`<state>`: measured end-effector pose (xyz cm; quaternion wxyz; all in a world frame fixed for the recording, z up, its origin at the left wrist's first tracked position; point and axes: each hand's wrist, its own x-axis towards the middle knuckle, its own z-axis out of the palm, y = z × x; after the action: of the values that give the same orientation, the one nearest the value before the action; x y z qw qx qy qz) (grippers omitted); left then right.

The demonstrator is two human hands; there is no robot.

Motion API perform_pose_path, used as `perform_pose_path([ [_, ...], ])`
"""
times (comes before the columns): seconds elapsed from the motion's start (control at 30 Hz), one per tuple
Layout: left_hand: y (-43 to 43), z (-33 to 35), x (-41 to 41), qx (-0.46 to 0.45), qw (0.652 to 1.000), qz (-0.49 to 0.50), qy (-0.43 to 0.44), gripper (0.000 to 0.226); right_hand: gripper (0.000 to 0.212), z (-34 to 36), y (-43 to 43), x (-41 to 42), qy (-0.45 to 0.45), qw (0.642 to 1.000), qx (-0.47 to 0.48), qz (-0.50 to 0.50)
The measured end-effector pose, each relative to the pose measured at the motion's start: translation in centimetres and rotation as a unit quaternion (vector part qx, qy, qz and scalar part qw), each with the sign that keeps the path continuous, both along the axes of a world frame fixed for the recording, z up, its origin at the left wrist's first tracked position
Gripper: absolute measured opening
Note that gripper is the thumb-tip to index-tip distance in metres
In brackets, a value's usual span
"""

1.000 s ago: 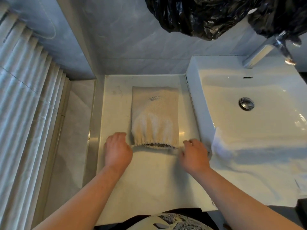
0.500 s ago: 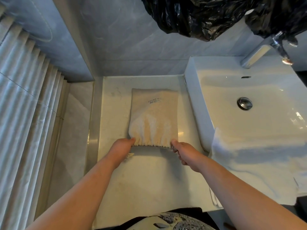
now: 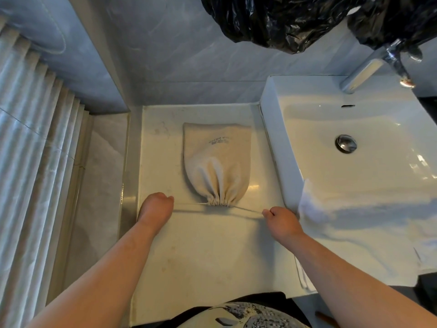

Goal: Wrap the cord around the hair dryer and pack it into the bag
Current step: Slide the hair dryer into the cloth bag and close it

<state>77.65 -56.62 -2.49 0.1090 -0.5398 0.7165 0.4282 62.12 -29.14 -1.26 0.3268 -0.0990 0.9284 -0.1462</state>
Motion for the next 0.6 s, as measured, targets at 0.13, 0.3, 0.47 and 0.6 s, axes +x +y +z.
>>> perform_pose_path([
  [0.13,-0.6,0.4,-0.4,-0.032,0.998,-0.049,-0.021,0.031,0.024,0.6,-1.4,0.5,0.079,0.996,0.018,-0.034],
  [0.3,-2.3,2.5,-5.4,-0.090,0.991,-0.086,0.058,0.047,0.027,2.9,-5.2,2.6,-0.087,0.964,-0.126,-0.217],
  [0.47,-1.4,3.1,-10.4,-0.069,0.964,-0.238,0.097,0.032,0.035,1.9,-8.0,5.4,-0.401,0.818,-0.230,-0.343],
  [0.6,-0.1,2.8,-11.1,-0.080,0.963,-0.243,0.081,0.028,0.037,0.6,-8.6,4.0,-0.390,0.763,-0.310,-0.412],
])
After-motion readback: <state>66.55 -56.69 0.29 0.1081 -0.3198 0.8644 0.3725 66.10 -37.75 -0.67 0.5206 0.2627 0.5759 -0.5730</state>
